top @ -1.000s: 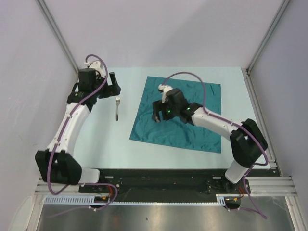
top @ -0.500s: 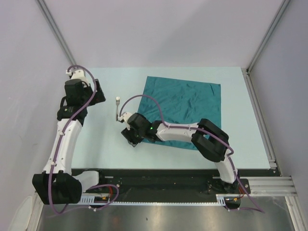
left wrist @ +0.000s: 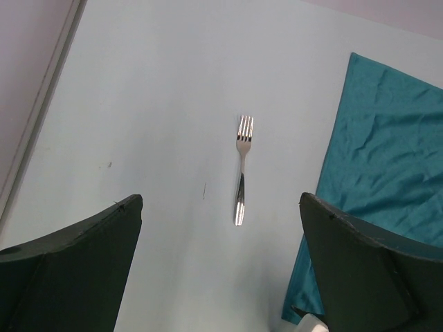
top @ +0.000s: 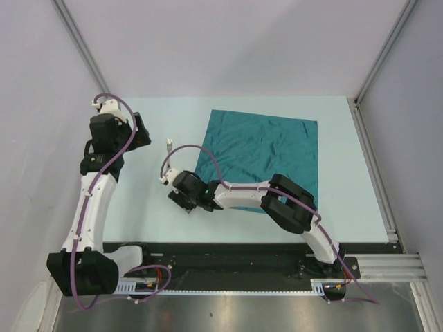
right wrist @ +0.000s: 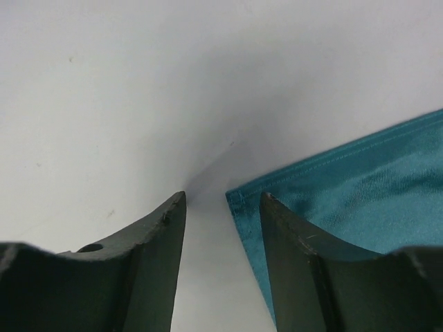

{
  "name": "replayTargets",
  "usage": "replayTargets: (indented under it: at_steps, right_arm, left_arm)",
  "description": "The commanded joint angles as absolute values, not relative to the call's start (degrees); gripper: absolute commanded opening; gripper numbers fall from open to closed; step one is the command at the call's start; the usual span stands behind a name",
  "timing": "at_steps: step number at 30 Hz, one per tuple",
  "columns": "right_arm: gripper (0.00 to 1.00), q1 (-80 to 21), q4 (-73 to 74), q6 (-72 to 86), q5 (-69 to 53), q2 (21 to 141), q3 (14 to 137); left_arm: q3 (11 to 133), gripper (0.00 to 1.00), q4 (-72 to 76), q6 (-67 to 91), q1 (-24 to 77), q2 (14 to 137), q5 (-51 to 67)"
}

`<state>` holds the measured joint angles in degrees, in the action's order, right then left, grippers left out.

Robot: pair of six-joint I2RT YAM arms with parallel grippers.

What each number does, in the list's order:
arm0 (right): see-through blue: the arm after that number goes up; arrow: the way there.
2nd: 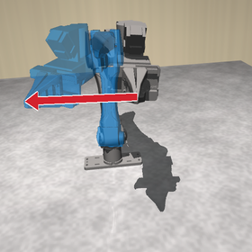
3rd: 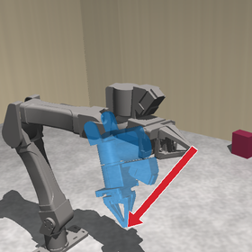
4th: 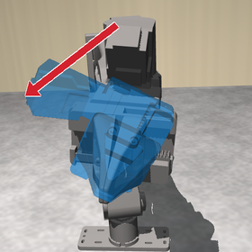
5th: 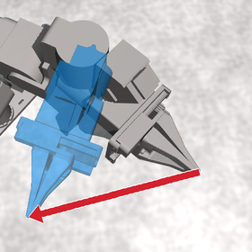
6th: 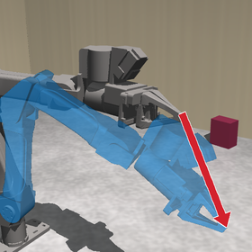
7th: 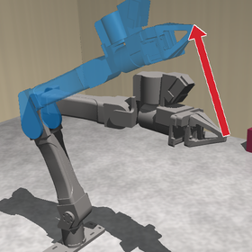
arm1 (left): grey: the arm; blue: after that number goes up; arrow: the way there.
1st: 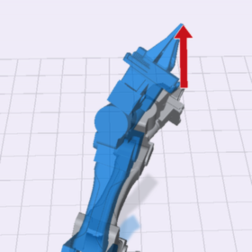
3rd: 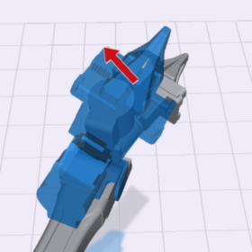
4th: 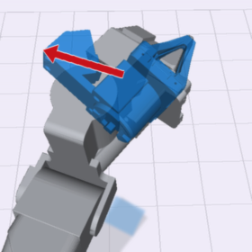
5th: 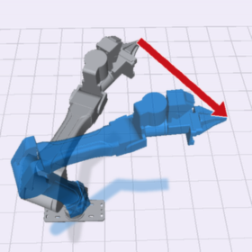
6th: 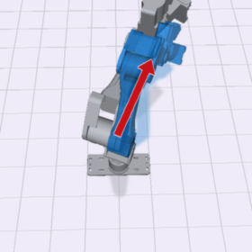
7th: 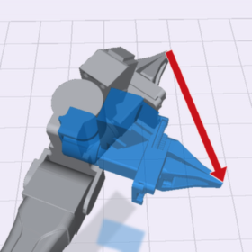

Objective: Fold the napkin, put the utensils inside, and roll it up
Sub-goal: Fold the napkin

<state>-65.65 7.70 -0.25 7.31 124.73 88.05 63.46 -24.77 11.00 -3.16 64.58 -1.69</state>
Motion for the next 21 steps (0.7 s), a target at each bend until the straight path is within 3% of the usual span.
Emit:
replayTargets:
  at_steps: [1,4,9,14,21]
  right_arm:
    - [0.44,-65.7,6.9,-1.9,10.0,126.5,91.2]
    - [0.26,-65.7,8.3,-1.9,11.0,128.0,92.1]
    - [0.21,-65.7,10.2,-1.2,11.5,129.3,92.5]
    - [0.01,-65.6,12.4,-0.3,10.8,129.6,92.1]
    - [0.00,-63.7,11.0,6.1,1.6,124.6,88.1]
  left_arm:
    - [63.6,1.00,-23.4,11.8,-3.4,63.5,-1.0]
    - [63.5,1.00,-23.3,11.8,-3.3,63.3,-0.8]
    - [63.5,1.00,-23.3,11.8,-3.4,63.2,-0.8]
    - [63.5,1.00,-23.4,11.7,-3.4,63.1,-0.9]
    - [63.4,1.00,-23.4,11.8,-3.3,62.9,-1.4]
